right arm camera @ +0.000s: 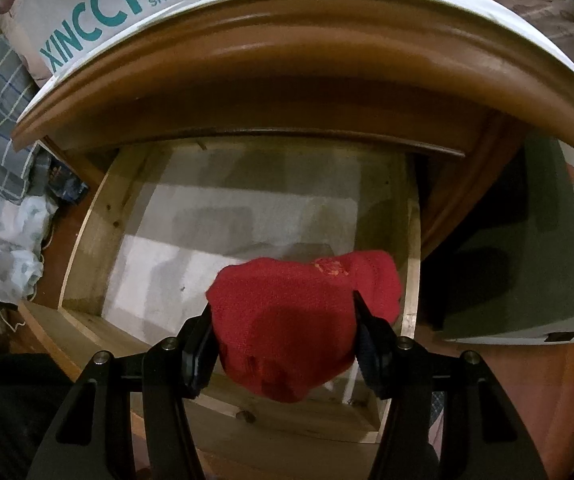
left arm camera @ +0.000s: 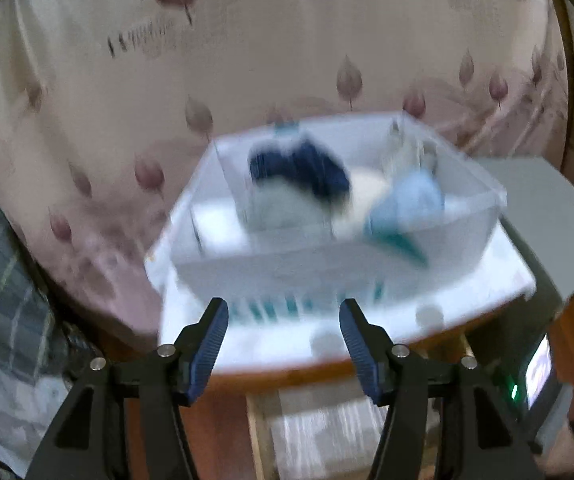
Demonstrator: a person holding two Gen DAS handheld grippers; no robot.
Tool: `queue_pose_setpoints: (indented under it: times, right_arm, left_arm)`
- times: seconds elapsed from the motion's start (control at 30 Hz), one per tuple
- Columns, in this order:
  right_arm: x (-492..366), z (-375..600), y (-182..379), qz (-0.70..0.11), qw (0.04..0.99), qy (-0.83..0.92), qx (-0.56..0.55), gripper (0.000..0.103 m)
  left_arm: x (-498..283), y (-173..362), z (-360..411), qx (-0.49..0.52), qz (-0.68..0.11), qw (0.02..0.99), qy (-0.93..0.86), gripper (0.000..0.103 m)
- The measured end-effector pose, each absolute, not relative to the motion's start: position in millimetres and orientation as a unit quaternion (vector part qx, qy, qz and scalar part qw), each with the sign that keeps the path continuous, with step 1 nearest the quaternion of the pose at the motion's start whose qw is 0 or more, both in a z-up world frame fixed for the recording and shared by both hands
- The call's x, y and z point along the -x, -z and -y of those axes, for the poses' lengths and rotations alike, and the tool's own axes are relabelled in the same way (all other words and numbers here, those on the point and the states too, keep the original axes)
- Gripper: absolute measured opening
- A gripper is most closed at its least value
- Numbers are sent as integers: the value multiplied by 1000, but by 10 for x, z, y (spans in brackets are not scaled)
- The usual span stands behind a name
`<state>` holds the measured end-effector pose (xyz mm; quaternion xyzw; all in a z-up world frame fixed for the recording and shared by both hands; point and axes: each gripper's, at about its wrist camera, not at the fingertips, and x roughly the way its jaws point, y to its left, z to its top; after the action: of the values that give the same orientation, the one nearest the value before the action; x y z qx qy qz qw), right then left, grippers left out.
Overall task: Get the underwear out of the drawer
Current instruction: 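Move the open left gripper back over the drawer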
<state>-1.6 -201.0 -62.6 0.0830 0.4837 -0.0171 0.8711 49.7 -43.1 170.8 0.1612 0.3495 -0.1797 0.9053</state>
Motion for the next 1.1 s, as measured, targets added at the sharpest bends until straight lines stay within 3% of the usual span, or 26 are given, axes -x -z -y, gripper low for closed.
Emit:
queue_pose_setpoints:
  times: [0.2,0.63,0.83,1.1]
  right_arm:
    - [7,2000,651,-484,871,20,-78,56]
    - [-14,1950,688,-480,872,34,-91,56]
    - [-11,1901,692,-481,872,40,-80,56]
    - [39,1786,679,-479,875,42,-52,57]
  left_arm:
    - [-380,-1075,320,-152,-418,876,186,59]
    - [-426,-347,218,-135,-423,890,109,59]
    - [-341,-300,260,-195,-393,894,89,60]
    - [-278,-344,287,-193,-384,896,106,60]
